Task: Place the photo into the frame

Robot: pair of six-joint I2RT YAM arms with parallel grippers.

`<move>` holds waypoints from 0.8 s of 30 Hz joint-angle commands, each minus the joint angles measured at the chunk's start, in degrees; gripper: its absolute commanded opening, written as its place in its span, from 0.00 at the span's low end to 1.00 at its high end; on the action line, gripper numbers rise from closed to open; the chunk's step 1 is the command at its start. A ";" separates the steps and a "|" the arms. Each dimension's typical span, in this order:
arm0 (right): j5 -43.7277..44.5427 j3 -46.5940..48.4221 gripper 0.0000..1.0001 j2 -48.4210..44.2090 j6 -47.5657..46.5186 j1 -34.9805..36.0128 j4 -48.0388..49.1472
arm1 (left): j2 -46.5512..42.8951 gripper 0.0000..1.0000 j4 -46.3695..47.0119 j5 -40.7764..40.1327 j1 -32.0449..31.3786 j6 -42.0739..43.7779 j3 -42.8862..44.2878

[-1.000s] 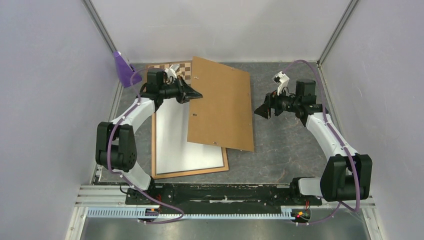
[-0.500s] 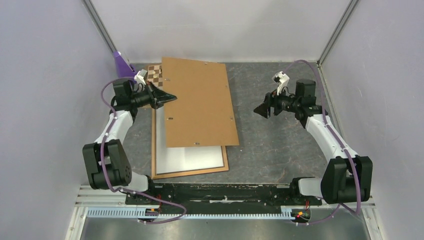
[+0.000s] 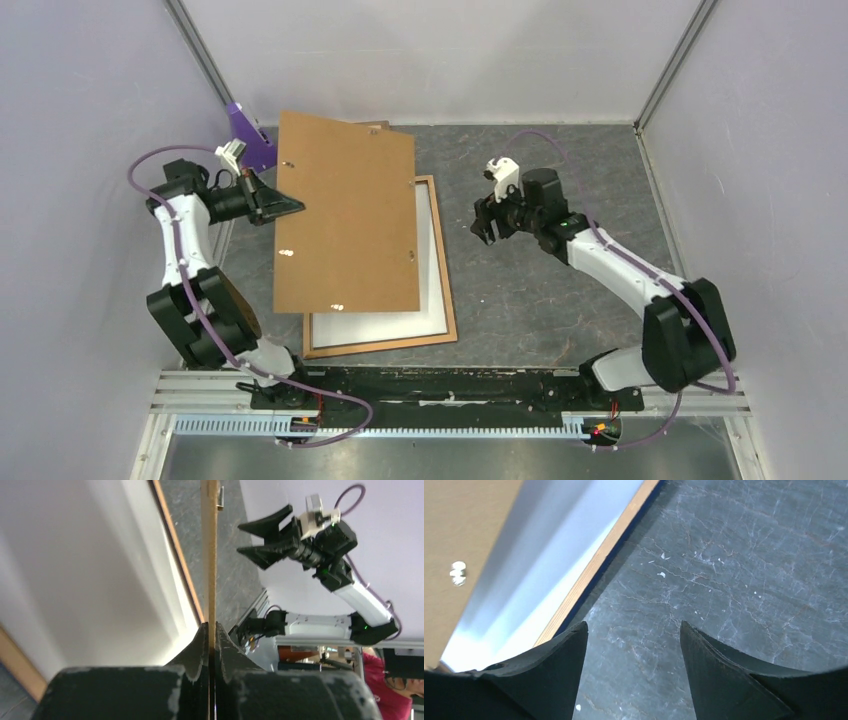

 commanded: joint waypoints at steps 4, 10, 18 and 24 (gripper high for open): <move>10.89 5.85 0.70 11.32 5.95 5.44 8.92 | 6.63 0.02 -36.84 3.58 6.81 37.03 5.89; 11.86 10.60 0.70 19.00 10.02 9.48 10.80 | 4.73 0.03 -36.87 2.67 7.47 36.27 5.34; 14.41 17.35 0.69 27.06 13.05 11.13 8.31 | 4.25 0.02 -36.87 2.38 7.55 36.22 4.80; 15.23 18.10 0.64 29.96 13.81 11.08 8.53 | 3.74 0.02 -36.89 2.53 7.56 35.95 5.14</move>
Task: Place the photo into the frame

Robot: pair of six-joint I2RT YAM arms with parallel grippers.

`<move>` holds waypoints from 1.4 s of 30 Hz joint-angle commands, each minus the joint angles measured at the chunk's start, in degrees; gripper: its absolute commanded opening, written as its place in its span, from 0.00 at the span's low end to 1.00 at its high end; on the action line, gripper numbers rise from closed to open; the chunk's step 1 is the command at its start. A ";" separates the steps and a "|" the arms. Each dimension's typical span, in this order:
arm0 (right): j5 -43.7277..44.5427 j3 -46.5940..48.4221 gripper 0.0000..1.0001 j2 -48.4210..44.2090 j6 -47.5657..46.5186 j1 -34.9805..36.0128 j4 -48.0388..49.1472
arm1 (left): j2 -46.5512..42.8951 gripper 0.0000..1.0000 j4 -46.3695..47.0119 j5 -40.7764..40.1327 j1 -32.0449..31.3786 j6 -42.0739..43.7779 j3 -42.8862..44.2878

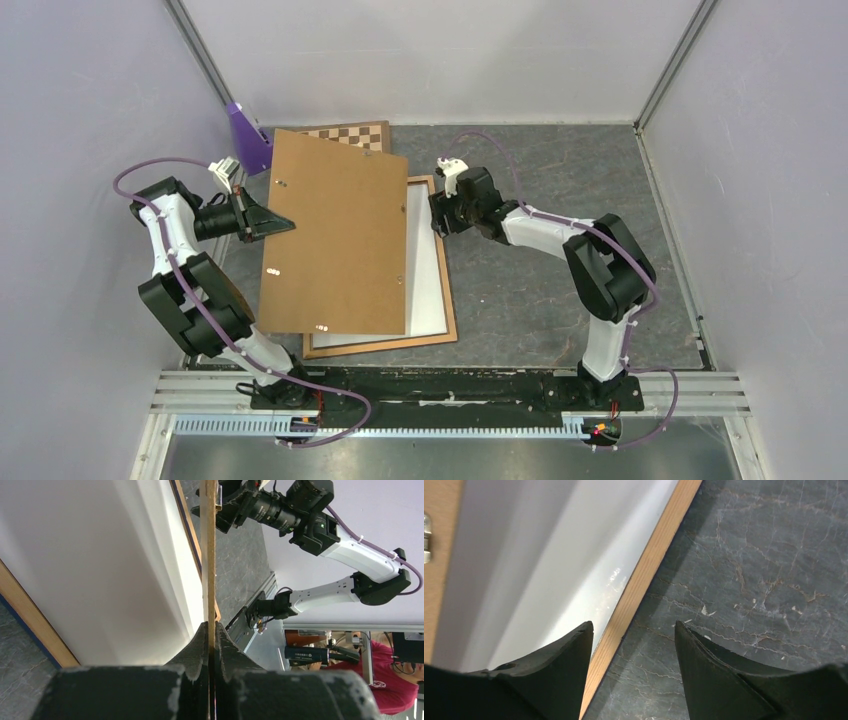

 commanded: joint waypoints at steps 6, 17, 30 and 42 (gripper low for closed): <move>-0.26 3.45 0.56 3.85 2.91 0.18 1.23 | -2.76 0.02 -6.98 4.34 0.06 1.60 1.07; -0.88 4.23 0.53 5.55 3.71 0.19 0.88 | -2.45 0.02 -6.96 4.28 0.06 1.92 0.90; -1.80 6.09 0.40 7.17 4.28 -0.59 0.00 | -2.36 0.02 -6.97 4.51 0.06 2.06 0.96; -1.15 4.92 0.25 5.93 4.52 -2.29 -0.09 | -2.11 0.02 -6.94 4.87 0.06 2.05 1.34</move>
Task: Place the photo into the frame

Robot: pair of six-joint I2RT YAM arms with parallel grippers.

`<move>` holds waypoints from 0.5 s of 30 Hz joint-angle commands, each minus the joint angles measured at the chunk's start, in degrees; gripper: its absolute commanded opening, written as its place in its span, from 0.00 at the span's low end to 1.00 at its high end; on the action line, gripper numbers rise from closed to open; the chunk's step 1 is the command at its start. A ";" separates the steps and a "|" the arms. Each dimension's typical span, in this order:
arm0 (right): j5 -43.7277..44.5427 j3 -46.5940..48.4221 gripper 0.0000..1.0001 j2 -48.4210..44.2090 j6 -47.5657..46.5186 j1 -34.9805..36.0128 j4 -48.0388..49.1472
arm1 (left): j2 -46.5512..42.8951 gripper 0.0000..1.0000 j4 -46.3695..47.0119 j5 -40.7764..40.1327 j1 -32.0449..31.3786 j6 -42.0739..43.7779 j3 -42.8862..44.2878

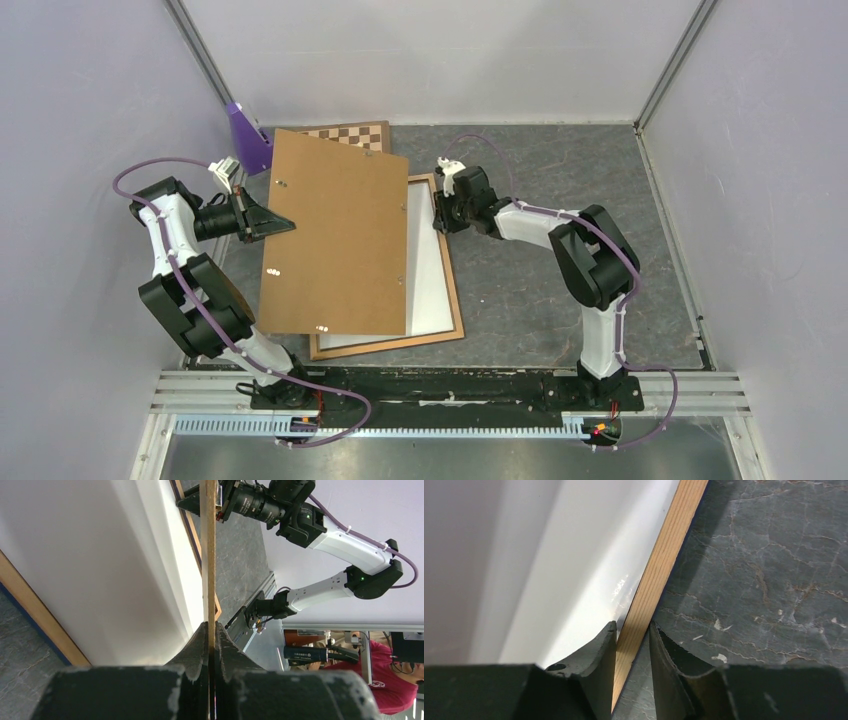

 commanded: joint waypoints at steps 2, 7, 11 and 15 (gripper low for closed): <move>1.21 -0.11 0.23 -2.02 -0.52 -2.11 0.38 | -1.74 0.02 -6.36 5.22 0.06 2.07 1.29; 1.79 -5.08 0.19 -6.55 -0.38 -4.25 1.79 | -1.17 0.02 -6.38 6.09 0.06 2.26 1.64; 2.64 -9.76 0.16 -10.49 -0.51 -6.36 3.24 | -0.95 0.02 -6.39 6.41 -0.03 2.40 2.12; 3.45 -14.51 0.14 -14.31 -0.22 -9.66 5.09 | -1.25 0.02 -6.37 6.76 -0.12 2.44 2.00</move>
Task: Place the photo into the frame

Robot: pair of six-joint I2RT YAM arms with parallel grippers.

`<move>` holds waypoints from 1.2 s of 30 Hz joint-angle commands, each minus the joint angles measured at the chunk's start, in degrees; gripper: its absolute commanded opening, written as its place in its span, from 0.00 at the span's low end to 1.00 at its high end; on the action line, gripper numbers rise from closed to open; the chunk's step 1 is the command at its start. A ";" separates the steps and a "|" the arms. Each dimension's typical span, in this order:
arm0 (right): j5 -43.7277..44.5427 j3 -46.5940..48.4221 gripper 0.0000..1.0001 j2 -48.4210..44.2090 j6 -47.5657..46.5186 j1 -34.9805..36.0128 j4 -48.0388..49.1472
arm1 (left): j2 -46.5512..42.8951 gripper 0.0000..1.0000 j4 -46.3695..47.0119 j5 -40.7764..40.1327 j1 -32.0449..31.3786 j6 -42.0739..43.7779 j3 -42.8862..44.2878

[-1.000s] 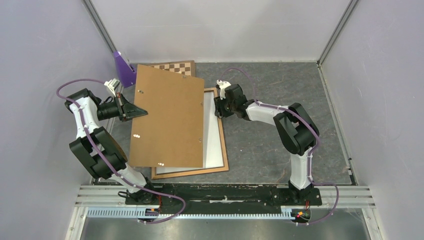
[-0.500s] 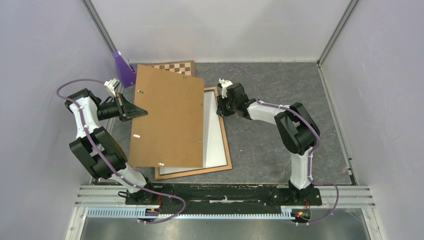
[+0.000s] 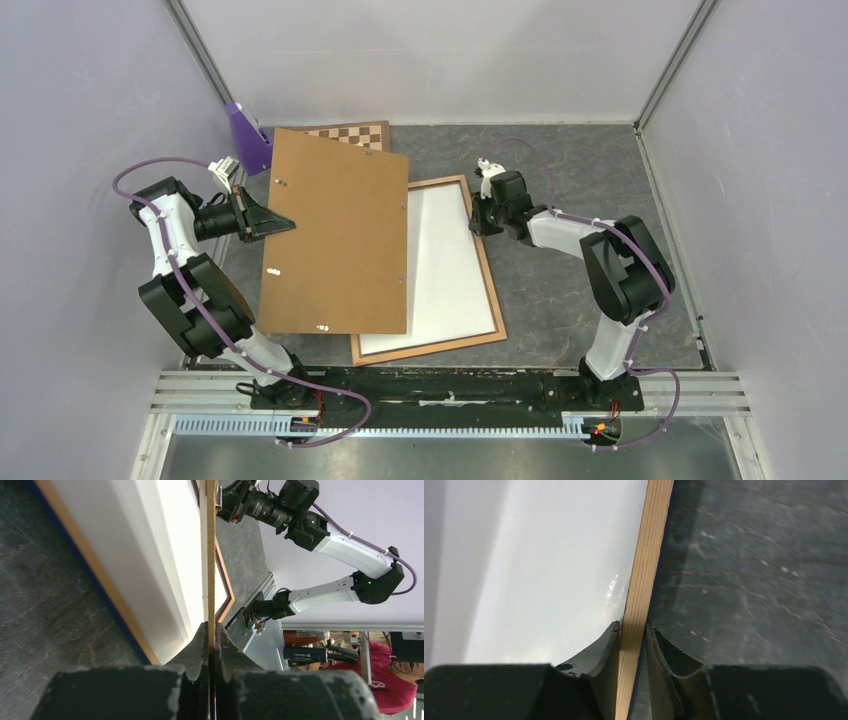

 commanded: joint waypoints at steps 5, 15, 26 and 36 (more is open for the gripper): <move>2.63 -9.79 0.11 -10.99 0.92 -8.08 6.86 | -0.83 0.02 -6.25 9.06 -1.97 2.91 0.47; 4.76 -16.43 0.08 -17.14 2.00 -15.24 10.54 | 3.70 0.02 -6.28 12.80 -8.69 1.88 2.58; 5.69 -17.31 0.06 -16.98 2.12 -20.67 11.65 | 8.35 0.02 -6.32 16.61 -15.12 -0.68 7.66; 6.00 -19.15 0.06 -16.87 0.52 -22.08 12.83 | 14.84 0.02 -6.30 20.76 -22.73 -1.92 11.72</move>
